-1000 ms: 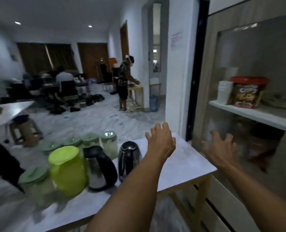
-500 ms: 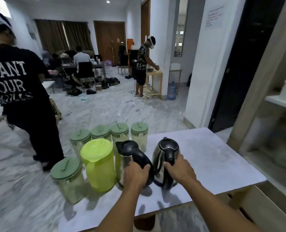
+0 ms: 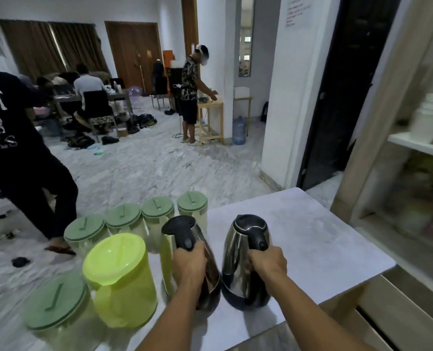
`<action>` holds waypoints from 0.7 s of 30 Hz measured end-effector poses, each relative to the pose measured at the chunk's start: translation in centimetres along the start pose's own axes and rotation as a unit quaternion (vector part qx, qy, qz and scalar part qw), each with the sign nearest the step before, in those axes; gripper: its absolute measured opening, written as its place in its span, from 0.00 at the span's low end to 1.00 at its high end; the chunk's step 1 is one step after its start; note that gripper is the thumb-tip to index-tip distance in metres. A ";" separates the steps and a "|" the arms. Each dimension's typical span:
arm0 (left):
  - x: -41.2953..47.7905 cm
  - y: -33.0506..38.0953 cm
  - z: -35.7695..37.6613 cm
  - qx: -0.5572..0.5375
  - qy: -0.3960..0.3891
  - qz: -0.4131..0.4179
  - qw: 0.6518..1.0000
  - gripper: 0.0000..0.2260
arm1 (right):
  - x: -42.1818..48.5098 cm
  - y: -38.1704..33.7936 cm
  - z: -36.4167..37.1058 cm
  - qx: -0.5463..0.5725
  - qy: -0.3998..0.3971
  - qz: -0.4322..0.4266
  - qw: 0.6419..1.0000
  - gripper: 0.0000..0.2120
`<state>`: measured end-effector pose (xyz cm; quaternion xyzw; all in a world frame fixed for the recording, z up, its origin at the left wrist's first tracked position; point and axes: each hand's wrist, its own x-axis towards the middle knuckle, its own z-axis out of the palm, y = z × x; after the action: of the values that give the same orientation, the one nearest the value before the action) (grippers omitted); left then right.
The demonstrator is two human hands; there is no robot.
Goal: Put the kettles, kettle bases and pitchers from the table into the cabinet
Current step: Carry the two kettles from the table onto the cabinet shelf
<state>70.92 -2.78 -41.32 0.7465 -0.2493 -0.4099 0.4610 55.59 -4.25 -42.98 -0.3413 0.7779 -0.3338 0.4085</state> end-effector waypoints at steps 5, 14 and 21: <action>-4.4 4.7 -1.3 0.031 -0.060 0.147 0.987 0.19 | -4.7 -0.4 -6.2 0.081 0.130 -0.007 0.988 0.15; -20.9 9.7 4.7 -0.005 -0.280 0.253 0.926 0.18 | -15.9 1.6 -26.1 0.207 0.376 -0.035 0.902 0.20; -37.6 10.8 14.1 -0.077 -0.424 0.250 0.867 0.15 | -23.2 6.8 -43.4 0.240 0.528 -0.061 0.812 0.17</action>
<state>38.83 13.79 -20.66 0.3755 -0.5666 -0.5759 0.4542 26.38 28.53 -19.74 -0.0500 0.7467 -0.6631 -0.0177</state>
